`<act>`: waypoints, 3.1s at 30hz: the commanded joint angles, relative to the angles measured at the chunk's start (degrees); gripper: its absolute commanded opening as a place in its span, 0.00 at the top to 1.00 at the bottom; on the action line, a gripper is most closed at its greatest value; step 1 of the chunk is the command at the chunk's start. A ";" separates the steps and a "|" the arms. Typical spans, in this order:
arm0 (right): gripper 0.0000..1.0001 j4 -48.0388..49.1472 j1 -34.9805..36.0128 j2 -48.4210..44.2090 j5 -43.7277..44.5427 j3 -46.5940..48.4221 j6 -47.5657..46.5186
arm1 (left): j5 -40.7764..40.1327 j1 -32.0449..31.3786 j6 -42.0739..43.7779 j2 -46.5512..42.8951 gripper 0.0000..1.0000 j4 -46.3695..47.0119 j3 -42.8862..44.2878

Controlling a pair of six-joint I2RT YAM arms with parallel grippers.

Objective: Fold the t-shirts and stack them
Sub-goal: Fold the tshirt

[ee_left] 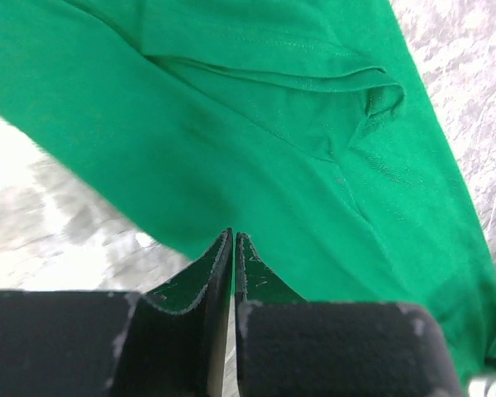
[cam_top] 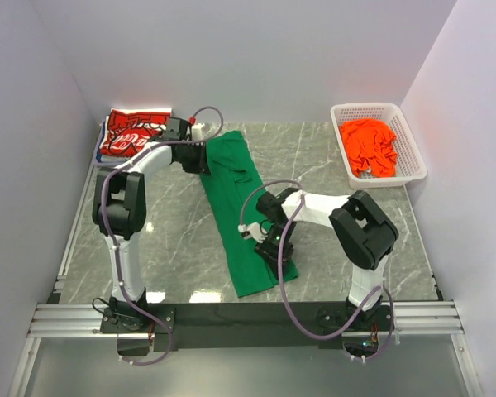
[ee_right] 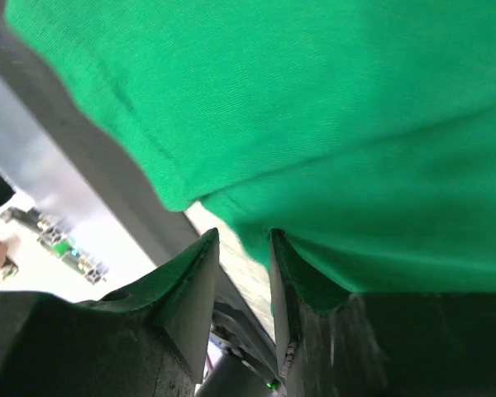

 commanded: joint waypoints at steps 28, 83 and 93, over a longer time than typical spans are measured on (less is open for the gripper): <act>0.53 5.31 -8.81 -7.11 -1.07 11.10 5.97 | 10.70 2.67 7.69 14.11 0.65 -0.74 28.13; 0.81 58.23 12.81 -35.35 15.64 -41.29 -49.14 | -4.39 -32.04 57.63 -65.32 0.51 22.40 -76.78; 0.99 57.70 12.81 -35.35 16.43 -40.32 -45.98 | -4.48 -33.36 61.85 -63.31 0.56 25.13 -77.57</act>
